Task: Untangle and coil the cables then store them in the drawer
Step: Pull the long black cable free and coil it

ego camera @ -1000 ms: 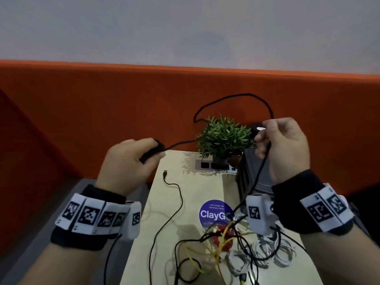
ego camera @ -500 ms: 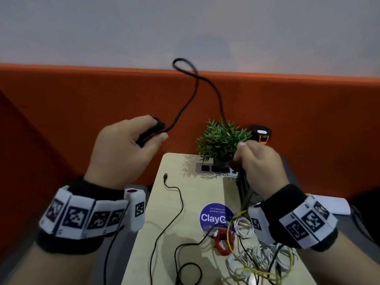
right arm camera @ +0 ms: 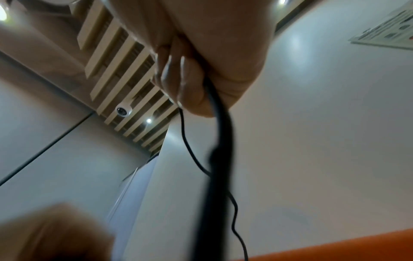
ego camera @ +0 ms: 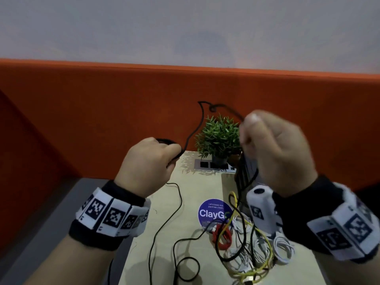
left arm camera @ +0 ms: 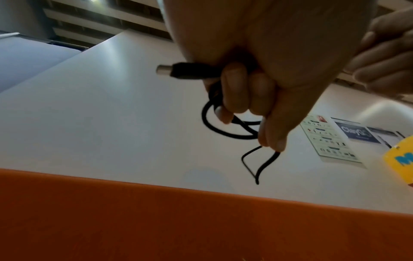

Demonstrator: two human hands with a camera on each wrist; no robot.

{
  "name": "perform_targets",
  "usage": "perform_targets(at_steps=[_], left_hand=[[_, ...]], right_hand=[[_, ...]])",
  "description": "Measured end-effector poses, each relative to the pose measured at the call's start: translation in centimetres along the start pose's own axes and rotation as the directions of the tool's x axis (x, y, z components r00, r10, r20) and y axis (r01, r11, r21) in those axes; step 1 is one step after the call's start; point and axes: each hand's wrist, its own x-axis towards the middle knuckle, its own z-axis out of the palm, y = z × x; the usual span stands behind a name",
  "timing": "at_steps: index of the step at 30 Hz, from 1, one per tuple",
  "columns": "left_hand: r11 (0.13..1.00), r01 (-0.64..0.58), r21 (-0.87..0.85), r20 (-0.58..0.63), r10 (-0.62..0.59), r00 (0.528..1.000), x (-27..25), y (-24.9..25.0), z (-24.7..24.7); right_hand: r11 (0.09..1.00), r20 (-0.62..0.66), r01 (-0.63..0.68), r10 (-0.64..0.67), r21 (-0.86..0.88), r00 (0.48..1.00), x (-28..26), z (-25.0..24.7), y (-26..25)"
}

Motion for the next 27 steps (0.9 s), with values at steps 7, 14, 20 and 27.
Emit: perform_targets(at_steps=[7, 14, 20, 27], left_hand=[[0.974, -0.163, -0.154, 0.031, 0.17, 0.985, -1.3, -0.8, -0.4], [0.696, -0.029, -0.718, -0.055, -0.015, 0.998, -2.3, -0.9, -3.2], [0.415, -0.15, -0.897, -0.303, -0.331, 0.894, -0.9, 0.2, -6.3], [0.592, 0.069, -0.803, -0.282, -0.48, 0.831, 1.4, 0.9, -5.2]], right_hand=[[0.908, -0.327, -0.005, 0.156, 0.42, 0.932, 3.7, -3.3, -0.8], [0.88, -0.414, -0.352, 0.464, 0.32, 0.783, 4.0, -3.4, 6.3], [0.79, -0.245, -0.614, 0.593, -0.008, 0.767, -0.4, 1.2, 10.3], [0.747, 0.162, -0.589, 0.651, -0.307, 0.741, -3.8, 5.1, 10.4]])
